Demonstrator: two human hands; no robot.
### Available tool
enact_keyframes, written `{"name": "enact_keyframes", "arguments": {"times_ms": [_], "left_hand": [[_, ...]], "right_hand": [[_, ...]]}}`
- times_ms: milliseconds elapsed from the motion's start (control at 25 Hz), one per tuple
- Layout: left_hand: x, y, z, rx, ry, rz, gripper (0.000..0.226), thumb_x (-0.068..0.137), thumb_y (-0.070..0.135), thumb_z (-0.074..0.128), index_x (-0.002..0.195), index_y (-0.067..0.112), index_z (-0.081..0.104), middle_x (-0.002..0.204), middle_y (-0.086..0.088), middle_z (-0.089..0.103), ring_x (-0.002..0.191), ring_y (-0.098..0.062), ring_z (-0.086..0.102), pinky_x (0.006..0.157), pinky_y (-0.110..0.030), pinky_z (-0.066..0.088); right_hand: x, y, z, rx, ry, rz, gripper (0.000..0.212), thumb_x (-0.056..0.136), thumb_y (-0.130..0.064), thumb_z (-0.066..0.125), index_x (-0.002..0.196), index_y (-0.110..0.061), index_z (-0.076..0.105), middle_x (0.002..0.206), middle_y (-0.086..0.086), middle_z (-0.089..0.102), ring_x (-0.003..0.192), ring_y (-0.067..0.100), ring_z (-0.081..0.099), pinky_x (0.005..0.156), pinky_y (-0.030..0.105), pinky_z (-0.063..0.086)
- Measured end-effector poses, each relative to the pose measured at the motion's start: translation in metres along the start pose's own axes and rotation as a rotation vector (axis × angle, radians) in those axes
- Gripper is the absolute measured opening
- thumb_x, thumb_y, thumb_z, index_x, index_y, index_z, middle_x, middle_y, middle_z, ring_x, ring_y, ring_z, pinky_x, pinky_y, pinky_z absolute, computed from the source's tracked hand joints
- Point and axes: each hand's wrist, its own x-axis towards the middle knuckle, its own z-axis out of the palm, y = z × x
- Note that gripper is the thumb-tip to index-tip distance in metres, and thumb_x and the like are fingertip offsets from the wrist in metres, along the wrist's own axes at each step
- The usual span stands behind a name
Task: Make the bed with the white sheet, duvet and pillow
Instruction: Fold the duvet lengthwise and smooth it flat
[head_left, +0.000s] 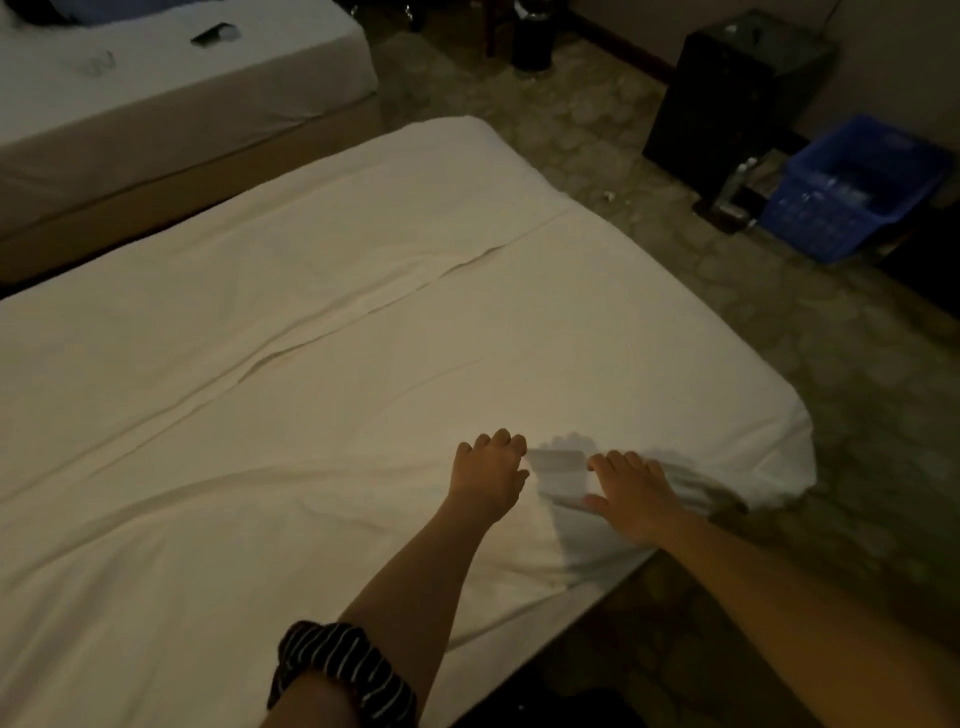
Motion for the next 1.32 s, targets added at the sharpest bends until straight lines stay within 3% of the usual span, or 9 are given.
{"name": "enact_keyframes", "arguments": {"times_ms": [160,480,520,600,680,800,880,1160,1320], "left_hand": [[0.056,0.032,0.010,-0.010,-0.031,0.066,0.036,0.100,0.031,0.043,0.133,0.016,0.041,0.132,-0.005,0.046,0.119,-0.026,0.046,0.093,-0.039,0.037],[0.126,0.069,0.065,0.013,-0.228,-0.100,0.043,0.099,0.032,0.046,0.139,0.020,0.036,0.141,-0.003,0.039,0.129,-0.025,0.036,0.101,-0.040,0.030],[0.133,0.076,0.072,0.029,-0.275,-0.125,0.043,0.099,0.034,0.045,0.139,0.022,0.036,0.143,-0.001,0.038,0.131,-0.025,0.033,0.103,-0.042,0.027],[0.142,0.087,0.079,0.069,-0.382,-0.148,0.036,0.099,0.033,0.041,0.134,0.025,0.042,0.140,0.000,0.043,0.130,-0.023,0.035,0.107,-0.046,0.021],[0.148,0.093,0.079,0.057,-0.423,-0.199,0.028,0.099,0.025,0.039,0.124,0.027,0.052,0.129,0.002,0.053,0.125,-0.021,0.041,0.108,-0.048,0.018],[0.148,0.095,0.068,-0.010,-0.364,-0.291,0.027,0.097,0.019,0.040,0.115,0.030,0.058,0.119,0.004,0.058,0.120,-0.019,0.045,0.106,-0.045,0.019],[0.150,0.093,0.057,-0.024,-0.301,-0.319,0.027,0.098,0.022,0.040,0.117,0.030,0.058,0.119,0.004,0.059,0.119,-0.019,0.047,0.105,-0.043,0.020],[0.165,0.079,0.031,-0.049,-0.171,-0.274,0.032,0.100,0.020,0.034,0.119,0.030,0.058,0.121,0.004,0.059,0.117,-0.019,0.050,0.104,-0.041,0.020],[0.196,0.054,-0.005,-0.075,-0.040,-0.272,0.033,0.099,0.017,0.034,0.119,0.030,0.057,0.119,0.002,0.059,0.112,-0.019,0.054,0.101,-0.037,0.022]], "right_hand": [[0.029,0.042,0.002,0.061,0.010,0.053,0.042,0.099,-0.039,0.039,0.134,-0.017,0.033,0.134,0.005,0.041,0.122,0.023,0.039,0.101,0.037,0.032],[0.089,0.104,0.037,-0.051,-0.187,-0.046,0.033,0.099,-0.031,0.040,0.127,-0.014,0.041,0.129,0.007,0.046,0.119,0.027,0.042,0.096,0.039,0.035],[0.093,0.109,0.042,-0.088,-0.156,-0.085,0.029,0.095,-0.029,0.050,0.119,-0.012,0.049,0.121,0.009,0.053,0.111,0.027,0.049,0.090,0.041,0.040],[0.096,0.116,0.048,-0.115,-0.130,-0.165,0.028,0.063,-0.017,0.084,0.080,-0.010,0.063,0.079,0.009,0.063,0.071,0.027,0.062,0.058,0.037,0.050],[0.101,0.126,0.055,-0.030,-0.078,-0.204,0.037,0.046,-0.004,0.087,0.063,-0.012,0.055,0.053,0.005,0.053,0.043,0.025,0.052,0.038,0.028,0.039],[0.108,0.131,0.038,0.042,-0.081,-0.272,0.010,0.089,-0.008,0.050,0.098,-0.013,0.049,0.086,0.007,0.062,0.075,0.030,0.061,0.057,0.033,0.037],[0.119,0.132,0.028,0.064,-0.125,-0.246,0.018,0.100,-0.021,0.032,0.111,-0.015,0.045,0.109,0.006,0.058,0.101,0.029,0.056,0.073,0.034,0.034],[0.119,0.151,-0.003,0.054,-0.067,0.020,0.017,0.100,-0.018,0.033,0.106,-0.013,0.049,0.112,0.006,0.056,0.103,0.026,0.056,0.079,0.032,0.041],[0.163,0.149,-0.038,0.123,0.086,0.001,0.015,0.097,-0.007,0.039,0.095,-0.012,0.053,0.100,0.012,0.060,0.097,0.031,0.058,0.076,0.035,0.042]]}}
